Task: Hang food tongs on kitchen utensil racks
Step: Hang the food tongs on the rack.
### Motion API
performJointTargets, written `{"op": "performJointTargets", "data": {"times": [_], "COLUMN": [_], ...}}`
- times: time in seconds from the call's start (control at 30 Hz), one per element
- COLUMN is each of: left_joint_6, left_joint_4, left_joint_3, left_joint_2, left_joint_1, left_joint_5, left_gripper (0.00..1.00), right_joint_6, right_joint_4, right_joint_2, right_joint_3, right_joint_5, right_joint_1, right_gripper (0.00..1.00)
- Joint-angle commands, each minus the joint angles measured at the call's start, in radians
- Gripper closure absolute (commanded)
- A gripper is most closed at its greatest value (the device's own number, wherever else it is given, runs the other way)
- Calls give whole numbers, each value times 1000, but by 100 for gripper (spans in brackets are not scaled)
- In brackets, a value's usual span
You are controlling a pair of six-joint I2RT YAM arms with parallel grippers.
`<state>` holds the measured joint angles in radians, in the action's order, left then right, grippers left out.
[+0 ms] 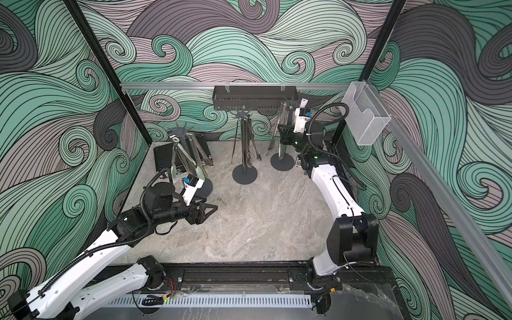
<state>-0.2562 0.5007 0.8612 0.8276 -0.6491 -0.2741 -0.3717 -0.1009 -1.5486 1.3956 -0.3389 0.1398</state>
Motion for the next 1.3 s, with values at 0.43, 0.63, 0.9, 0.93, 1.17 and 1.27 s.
{"op": "performJointTargets", "data": {"times": [0.43, 0.63, 0.9, 0.93, 1.17, 1.27], "left_joint_6": [6, 6, 8, 8, 8, 8], "left_joint_4": [-21, -21, -18, -19, -18, -17], "left_joint_3": [-2, -2, -1, -1, -1, -1], "left_joint_2": [9, 12, 14, 14, 15, 15], "left_joint_1": [8, 9, 9, 9, 10, 11], "left_joint_5": [0, 3, 4, 3, 4, 4], "left_gripper": [27, 27, 27, 27, 27, 27], "right_joint_6": [8, 13, 23, 25, 36, 40], "right_joint_4": [2, 5, 7, 6, 1, -8], "right_joint_2": [-63, -82, -68, -66, -50, -44], "right_joint_3": [94, 108, 96, 93, 54, 28], "right_joint_5": [3, 21, 35, 38, 61, 76], "right_joint_1": [4, 3, 4, 4, 3, 1], "right_gripper": [80, 80, 80, 80, 80, 80]}}
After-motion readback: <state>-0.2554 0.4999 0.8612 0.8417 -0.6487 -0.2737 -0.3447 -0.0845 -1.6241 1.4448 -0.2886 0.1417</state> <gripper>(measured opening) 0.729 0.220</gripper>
